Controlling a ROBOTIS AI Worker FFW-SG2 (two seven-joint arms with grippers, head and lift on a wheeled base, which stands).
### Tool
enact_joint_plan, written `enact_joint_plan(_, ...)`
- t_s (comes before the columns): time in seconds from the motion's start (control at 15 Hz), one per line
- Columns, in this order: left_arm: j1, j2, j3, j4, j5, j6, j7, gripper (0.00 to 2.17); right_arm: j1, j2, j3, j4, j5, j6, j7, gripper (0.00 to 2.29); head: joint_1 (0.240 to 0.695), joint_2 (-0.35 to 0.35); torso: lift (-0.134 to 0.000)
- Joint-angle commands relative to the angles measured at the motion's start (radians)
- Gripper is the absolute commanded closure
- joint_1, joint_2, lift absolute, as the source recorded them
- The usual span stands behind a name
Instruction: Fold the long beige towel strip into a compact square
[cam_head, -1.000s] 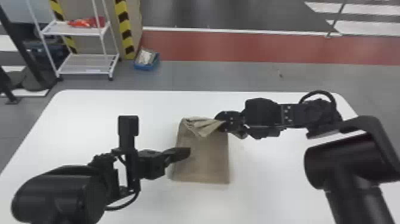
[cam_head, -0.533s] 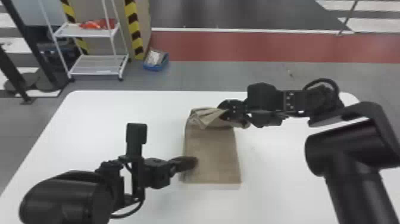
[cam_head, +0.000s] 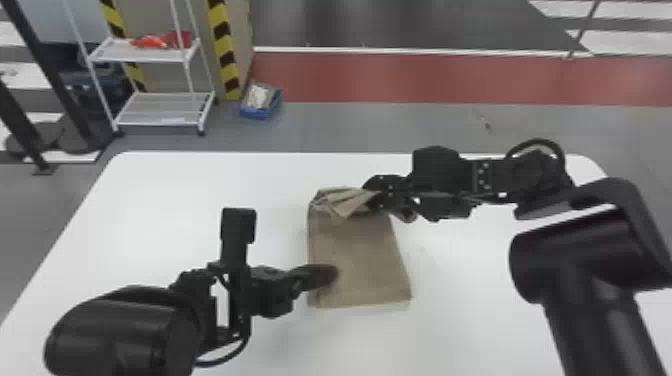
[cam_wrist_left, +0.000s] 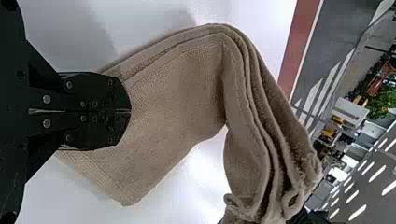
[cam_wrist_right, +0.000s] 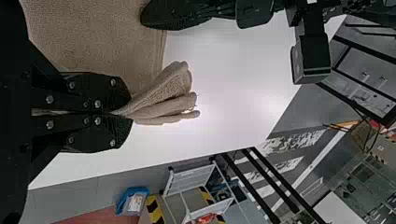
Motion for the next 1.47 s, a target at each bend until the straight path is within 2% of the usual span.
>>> enact_joint_plan(0.0, -0.008, -0.001, -0.002, 0.006, -0.007, -0.001, 0.003, 1.92, 0.024, -0.027, -0.003, -0.041, -0.015, 0.02, 0.011, 2.01, 0.695, -0.022, -0.124)
enact_joint_plan(0.27, -0.014, -0.011, -0.009, 0.02, -0.021, -0.004, 0.006, 1.92, 0.089, -0.049, 0.009, -0.094, -0.023, 0.023, 0.037, 2.0, 0.695, -0.037, -0.124)
enact_joint_plan(0.53, -0.013, -0.017, -0.008, 0.029, -0.021, -0.016, 0.009, 1.92, 0.124, -0.049, 0.029, -0.09, -0.016, 0.002, 0.037, 2.01, 0.695, -0.035, -0.124)
enact_joint_plan(1.4, -0.059, -0.024, -0.011, 0.083, -0.025, -0.028, 0.01, 1.92, 0.129, -0.049, 0.041, 0.044, -0.007, -0.075, 0.032, 2.0, 0.695, -0.027, -0.124)
